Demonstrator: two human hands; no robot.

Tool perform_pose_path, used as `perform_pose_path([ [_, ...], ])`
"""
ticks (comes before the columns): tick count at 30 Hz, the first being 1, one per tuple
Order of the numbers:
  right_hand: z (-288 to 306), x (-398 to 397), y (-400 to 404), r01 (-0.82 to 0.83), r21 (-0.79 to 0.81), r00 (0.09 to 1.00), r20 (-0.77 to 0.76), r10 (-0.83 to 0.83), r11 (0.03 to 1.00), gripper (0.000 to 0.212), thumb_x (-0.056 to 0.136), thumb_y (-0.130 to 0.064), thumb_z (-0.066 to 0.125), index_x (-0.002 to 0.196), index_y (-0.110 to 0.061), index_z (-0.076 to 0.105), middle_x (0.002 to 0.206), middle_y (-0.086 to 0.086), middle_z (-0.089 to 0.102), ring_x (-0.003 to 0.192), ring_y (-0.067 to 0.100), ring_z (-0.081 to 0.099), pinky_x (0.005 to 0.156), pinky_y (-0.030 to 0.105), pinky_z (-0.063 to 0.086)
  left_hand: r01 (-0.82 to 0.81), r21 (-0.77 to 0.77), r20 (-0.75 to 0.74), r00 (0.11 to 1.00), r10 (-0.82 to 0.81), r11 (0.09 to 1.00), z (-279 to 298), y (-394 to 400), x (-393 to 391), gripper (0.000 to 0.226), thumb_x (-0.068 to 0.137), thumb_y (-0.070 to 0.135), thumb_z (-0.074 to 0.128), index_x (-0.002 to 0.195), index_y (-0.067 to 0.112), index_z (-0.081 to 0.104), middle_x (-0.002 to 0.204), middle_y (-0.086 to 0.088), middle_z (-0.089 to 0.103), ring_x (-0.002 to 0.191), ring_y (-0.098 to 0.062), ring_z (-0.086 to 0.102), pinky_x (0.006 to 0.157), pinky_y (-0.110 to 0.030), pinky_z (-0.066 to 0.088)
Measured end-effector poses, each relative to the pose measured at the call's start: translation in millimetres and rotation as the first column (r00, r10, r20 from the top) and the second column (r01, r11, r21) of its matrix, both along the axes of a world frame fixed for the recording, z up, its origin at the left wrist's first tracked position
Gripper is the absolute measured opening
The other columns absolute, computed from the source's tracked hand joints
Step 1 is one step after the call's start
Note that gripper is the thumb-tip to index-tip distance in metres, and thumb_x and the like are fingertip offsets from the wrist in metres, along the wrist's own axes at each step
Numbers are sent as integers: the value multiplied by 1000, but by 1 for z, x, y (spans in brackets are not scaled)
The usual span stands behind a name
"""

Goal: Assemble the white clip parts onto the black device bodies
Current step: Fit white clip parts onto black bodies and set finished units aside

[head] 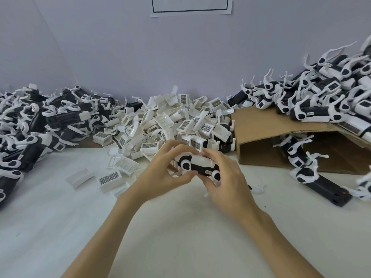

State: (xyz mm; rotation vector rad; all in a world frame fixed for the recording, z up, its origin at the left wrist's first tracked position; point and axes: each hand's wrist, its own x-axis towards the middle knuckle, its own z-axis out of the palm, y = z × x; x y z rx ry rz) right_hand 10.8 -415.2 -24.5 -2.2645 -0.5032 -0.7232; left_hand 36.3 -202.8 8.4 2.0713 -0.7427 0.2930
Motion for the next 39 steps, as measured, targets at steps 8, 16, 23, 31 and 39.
perform_pose_path([
  [8, -6, 1, 2, -8, 93, 1000, 12, 7, 996, 47, 89, -28, 82, 130, -16, 62, 118, -6, 66, 112, 16, 62, 91, 36, 55, -90, -95, -103, 991, 80, 991, -9, -15, -1, 33, 93, 31, 82, 122, 38, 69, 125, 5, 56, 106, -16, 65, 85, -38, 61],
  [16, 2, 0, 3, 69, 70, 997, 16, -70, 995, 39, 82, -30, 89, 113, -15, 70, 104, -9, 70, 98, 10, 61, 84, 39, 55, -75, -158, -131, 990, 54, 985, -13, -17, 0, 28, 92, 28, 84, 116, 35, 71, 112, 15, 60, 97, -21, 66, 76, -46, 63],
  [23, 12, 1, -8, -176, 478, 789, -454, 414, 860, 36, 100, -36, 68, 134, -45, 61, 130, -22, 66, 126, -8, 56, 100, 14, 43, 25, -143, -43, 999, -31, 989, -6, -16, -5, 28, 94, 21, 81, 118, 29, 71, 131, 3, 55, 116, -23, 63, 88, -41, 59],
  [31, 15, 6, -22, -159, 608, 763, -425, 488, 778, 27, 104, -28, 63, 126, -15, 72, 115, 10, 75, 112, 20, 70, 102, 43, 53, 63, -85, 59, 997, -58, 994, -3, -14, -4, 68, 92, 30, 83, 149, 28, 47, 156, 6, 45, 147, -22, 46, 116, -37, 42],
  [39, 13, 2, -5, -51, 61, 994, 96, 45, 997, 45, 88, -24, 84, 129, -16, 69, 121, -7, 64, 119, 8, 55, 105, 32, 42, -46, -126, -53, 998, 40, 991, -2, -1, 2, 46, 90, 39, 79, 131, 32, 62, 123, 17, 69, 122, -12, 64, 100, -17, 45],
])
